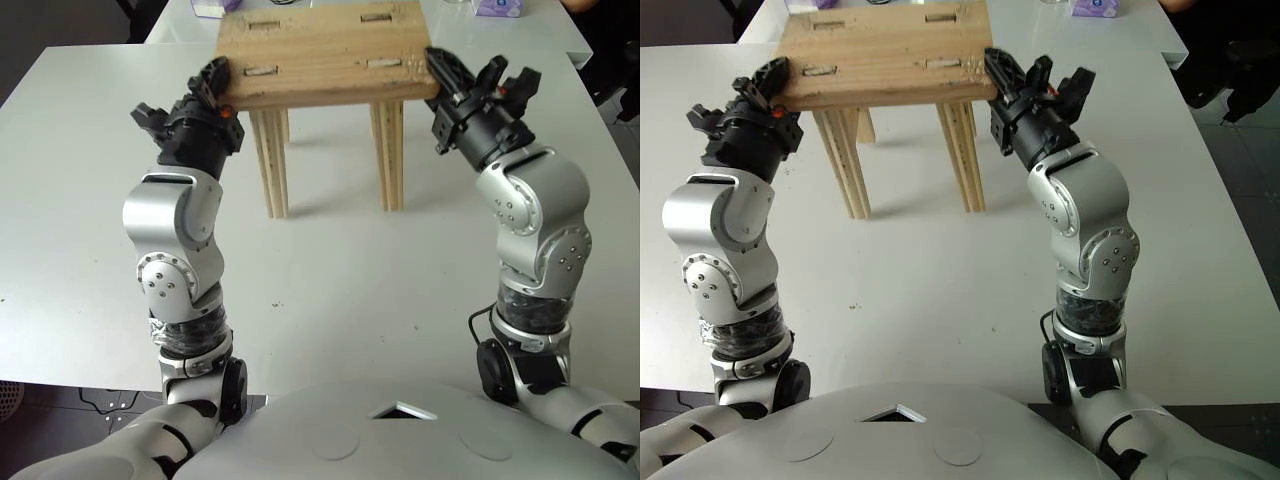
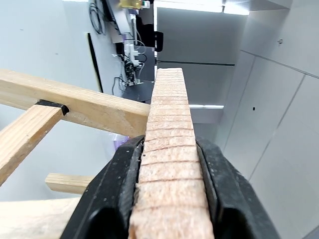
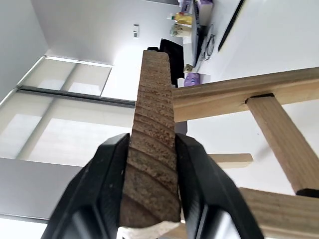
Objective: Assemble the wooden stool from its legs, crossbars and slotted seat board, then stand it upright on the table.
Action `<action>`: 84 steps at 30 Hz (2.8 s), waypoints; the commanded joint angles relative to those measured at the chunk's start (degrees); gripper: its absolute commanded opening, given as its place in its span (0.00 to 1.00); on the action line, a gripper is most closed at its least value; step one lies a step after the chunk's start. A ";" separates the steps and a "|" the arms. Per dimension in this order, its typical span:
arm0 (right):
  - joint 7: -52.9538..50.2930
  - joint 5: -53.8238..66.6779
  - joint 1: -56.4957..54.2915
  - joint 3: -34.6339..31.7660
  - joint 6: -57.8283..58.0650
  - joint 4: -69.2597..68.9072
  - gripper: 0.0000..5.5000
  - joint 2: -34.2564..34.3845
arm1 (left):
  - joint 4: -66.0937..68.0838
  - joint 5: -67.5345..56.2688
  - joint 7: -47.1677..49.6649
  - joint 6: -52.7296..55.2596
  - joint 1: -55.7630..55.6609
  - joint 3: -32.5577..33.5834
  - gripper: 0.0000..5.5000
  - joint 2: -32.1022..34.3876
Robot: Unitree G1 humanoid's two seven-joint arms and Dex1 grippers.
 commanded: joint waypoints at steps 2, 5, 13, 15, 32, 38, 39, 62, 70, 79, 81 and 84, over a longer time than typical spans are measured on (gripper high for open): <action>1.02 -5.16 4.04 0.66 2.65 -1.93 0.25 -0.51 | 2.61 1.31 -0.52 3.58 1.80 0.28 0.24 -1.74; 2.44 -7.67 6.85 1.65 3.79 -1.18 0.25 -0.25 | 4.38 2.73 -1.64 6.38 3.30 -0.24 0.24 -1.99; 10.38 -10.01 7.07 0.68 4.76 -1.16 0.36 -0.30 | 3.57 7.19 -7.34 8.97 3.71 0.68 0.24 -3.36; 11.84 -10.67 6.52 0.18 5.03 -1.20 0.41 -0.15 | 3.02 7.54 -8.32 9.18 3.26 1.02 0.24 -3.68; 14.23 -21.99 1.70 -3.14 6.33 -1.36 0.90 -1.22 | 5.45 12.51 -10.95 12.38 -1.34 8.62 0.50 2.32; 17.49 -37.35 -2.19 -5.28 5.39 5.15 0.95 -4.79 | 6.79 20.75 -15.76 15.49 -0.75 11.08 0.50 9.31; 18.19 -40.66 -3.59 -5.86 5.24 6.87 0.95 -6.29 | 7.48 25.64 -16.74 15.62 -0.32 11.62 0.50 11.88; 17.78 -104.56 0.22 13.25 -6.21 35.63 0.91 2.30 | 34.71 90.18 -23.40 3.55 3.53 -3.90 0.50 4.53; 19.59 -107.78 2.19 9.32 -6.30 34.18 0.75 4.82 | 35.88 92.48 -27.93 5.20 0.37 -2.29 0.50 3.23; 19.51 -108.04 -1.68 3.67 -7.47 40.56 0.75 7.78 | 36.58 92.96 -28.62 5.76 -0.28 -1.46 0.50 -3.15; 19.73 -107.70 -3.16 2.95 -7.05 41.63 0.75 8.73 | 37.32 93.88 -27.55 5.79 -0.97 -1.24 0.50 -4.40; 21.95 -108.24 -4.68 3.54 -7.65 43.39 0.75 9.12 | 38.68 94.20 -27.15 4.39 -1.76 -0.90 0.50 -6.67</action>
